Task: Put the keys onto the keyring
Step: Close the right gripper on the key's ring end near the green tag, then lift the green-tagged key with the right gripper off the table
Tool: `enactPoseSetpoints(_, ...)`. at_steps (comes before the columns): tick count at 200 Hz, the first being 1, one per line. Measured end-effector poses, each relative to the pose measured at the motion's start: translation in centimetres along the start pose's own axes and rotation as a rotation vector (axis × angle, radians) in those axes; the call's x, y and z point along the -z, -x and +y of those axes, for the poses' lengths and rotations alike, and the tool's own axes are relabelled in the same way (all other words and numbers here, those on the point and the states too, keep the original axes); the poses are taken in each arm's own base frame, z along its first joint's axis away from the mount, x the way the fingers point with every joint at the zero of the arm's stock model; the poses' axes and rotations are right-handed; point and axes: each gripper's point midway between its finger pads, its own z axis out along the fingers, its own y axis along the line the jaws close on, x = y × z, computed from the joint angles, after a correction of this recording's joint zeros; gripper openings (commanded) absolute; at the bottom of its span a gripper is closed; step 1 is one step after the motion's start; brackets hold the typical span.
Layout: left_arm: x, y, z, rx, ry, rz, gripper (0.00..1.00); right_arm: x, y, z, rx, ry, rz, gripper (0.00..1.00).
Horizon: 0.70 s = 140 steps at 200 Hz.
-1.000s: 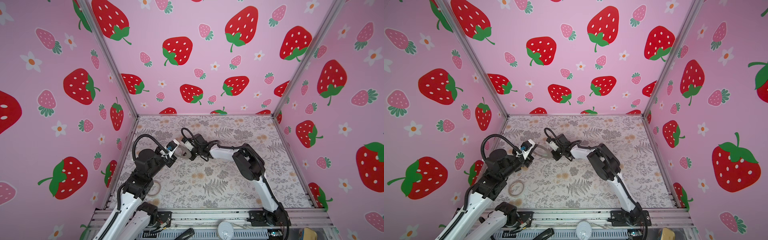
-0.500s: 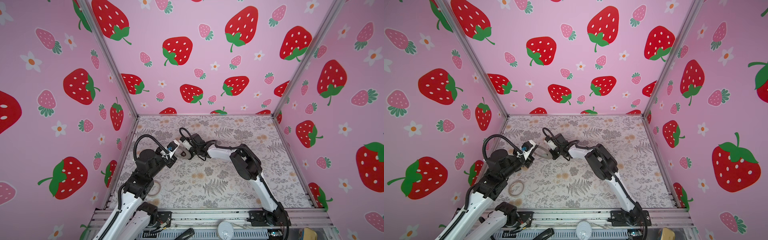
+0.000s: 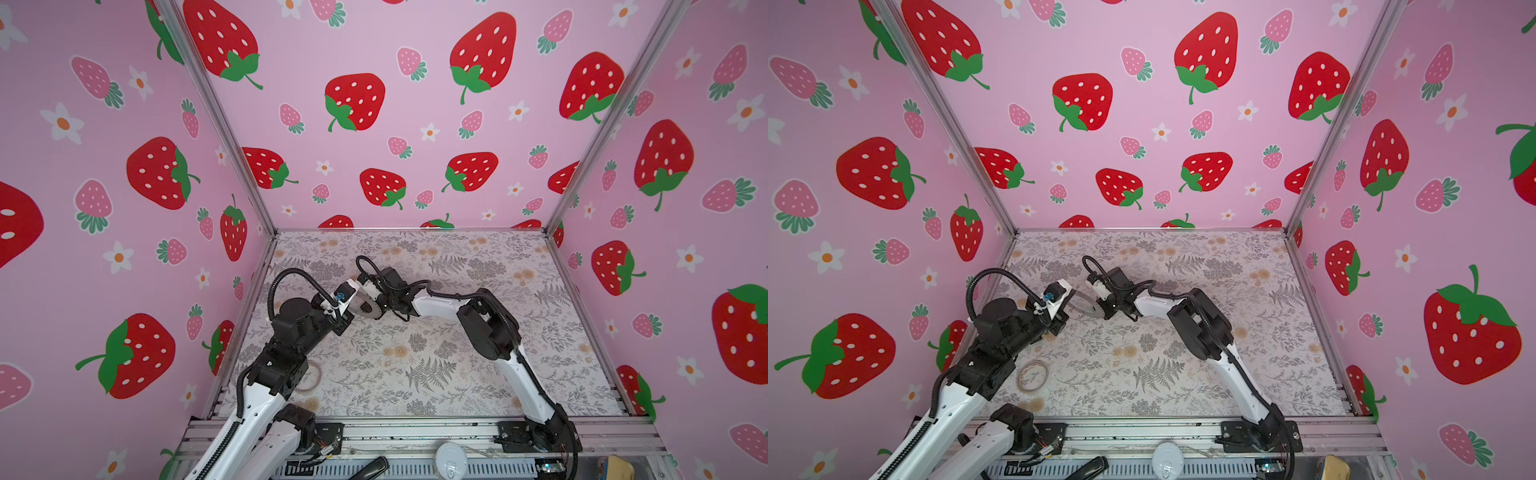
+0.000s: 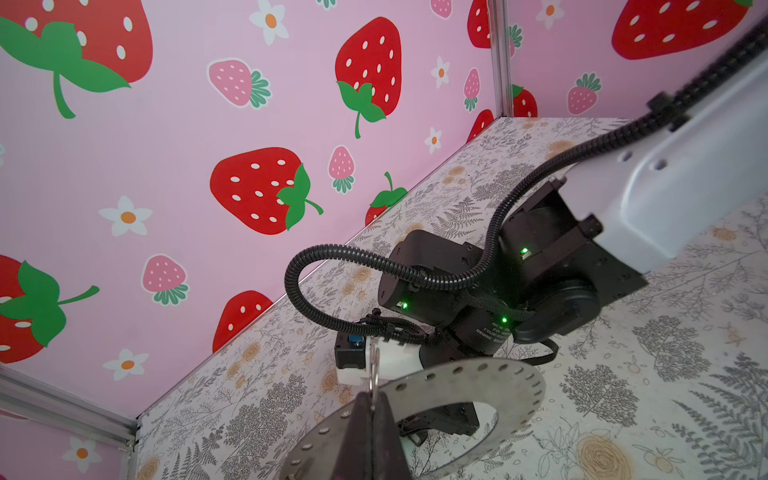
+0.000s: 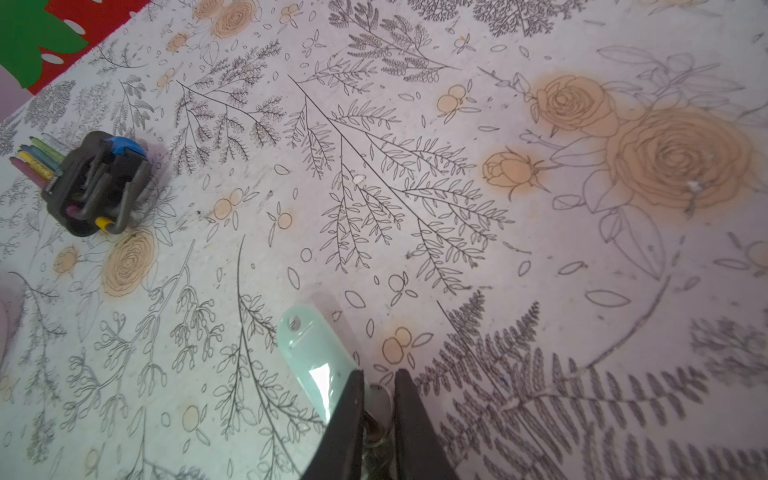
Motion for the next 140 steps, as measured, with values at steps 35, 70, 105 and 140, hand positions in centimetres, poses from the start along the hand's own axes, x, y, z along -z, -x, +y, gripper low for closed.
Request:
enactPoseSetpoints(35, -0.1, -0.2, -0.1, -0.002, -0.002, 0.003, 0.0, 0.0, -0.3, 0.3, 0.024, 0.004, 0.004, 0.08)
enactPoseSetpoints(70, -0.2, -0.6, -0.3, -0.004, -0.006, 0.012, 0.0, 0.8, -1.1, 0.5, 0.092, 0.005, 0.022, 0.1)
enactPoseSetpoints(105, -0.2, -0.6, -0.2, -0.004, -0.006, 0.012, 0.0, 1.9, -2.4, 0.8, 0.194, -0.003, 0.059, 0.1)
enactPoseSetpoints(140, -0.2, -0.6, -0.3, -0.004, -0.006, 0.012, 0.0, 2.9, -3.3, 0.8, 0.306, -0.026, 0.091, 0.07)
